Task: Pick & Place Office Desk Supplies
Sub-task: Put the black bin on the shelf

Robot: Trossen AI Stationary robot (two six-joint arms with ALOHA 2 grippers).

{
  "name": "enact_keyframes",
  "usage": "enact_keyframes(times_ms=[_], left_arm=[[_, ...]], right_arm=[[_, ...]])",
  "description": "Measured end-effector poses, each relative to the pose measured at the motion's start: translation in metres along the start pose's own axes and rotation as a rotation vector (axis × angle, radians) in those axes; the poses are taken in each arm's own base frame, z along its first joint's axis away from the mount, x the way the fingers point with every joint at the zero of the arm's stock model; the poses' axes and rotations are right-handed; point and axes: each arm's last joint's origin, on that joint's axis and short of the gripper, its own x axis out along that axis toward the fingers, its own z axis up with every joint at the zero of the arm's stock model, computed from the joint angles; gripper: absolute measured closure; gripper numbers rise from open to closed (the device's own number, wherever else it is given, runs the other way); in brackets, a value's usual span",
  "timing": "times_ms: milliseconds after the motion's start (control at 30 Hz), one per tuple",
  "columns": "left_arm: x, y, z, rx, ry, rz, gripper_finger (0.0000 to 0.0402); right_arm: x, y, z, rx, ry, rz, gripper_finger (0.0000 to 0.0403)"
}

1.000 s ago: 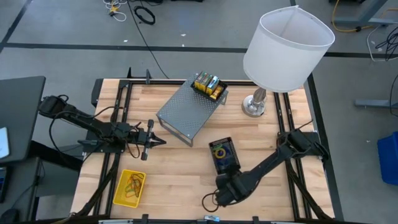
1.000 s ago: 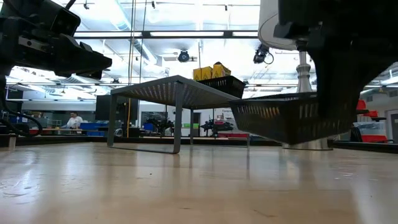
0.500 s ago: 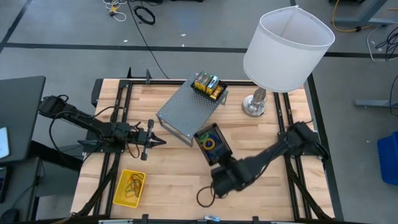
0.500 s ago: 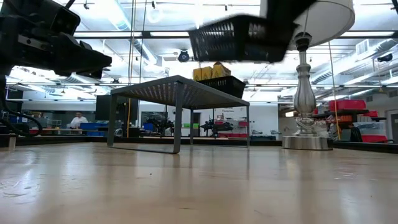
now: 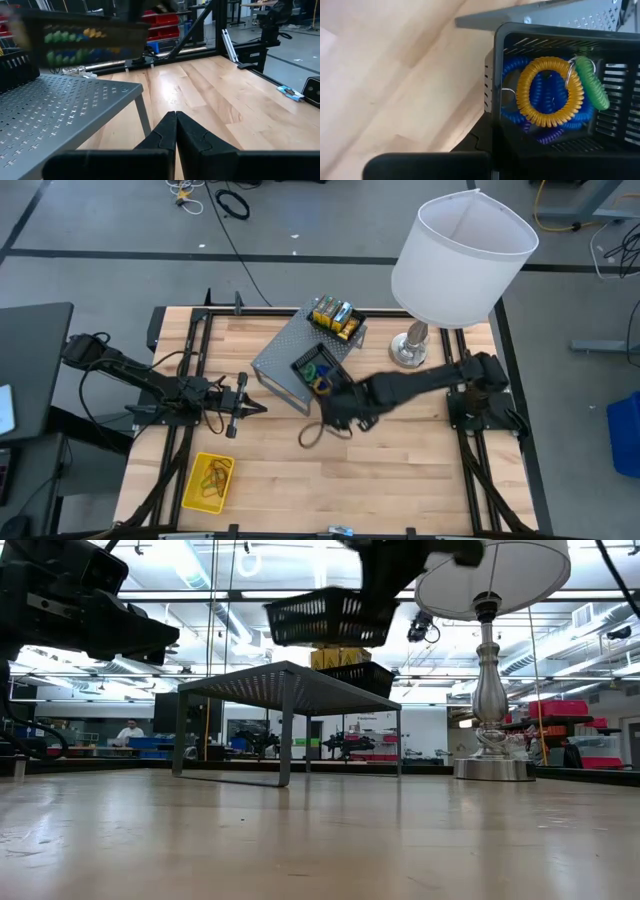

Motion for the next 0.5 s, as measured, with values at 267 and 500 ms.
enact_keyframes(times_ms=[267,500], left_arm=[[0.0,0.0,0.0,0.0,0.0,0.0,0.0393],[0.0,0.0,0.0,0.015,0.0,0.0,0.0393]], right_arm=[[0.023,-0.041,-0.027,-0.057,-0.073,0.051,0.0397],[0.035,-0.061,-0.047,-0.073,-0.135,0.115,0.0397]])
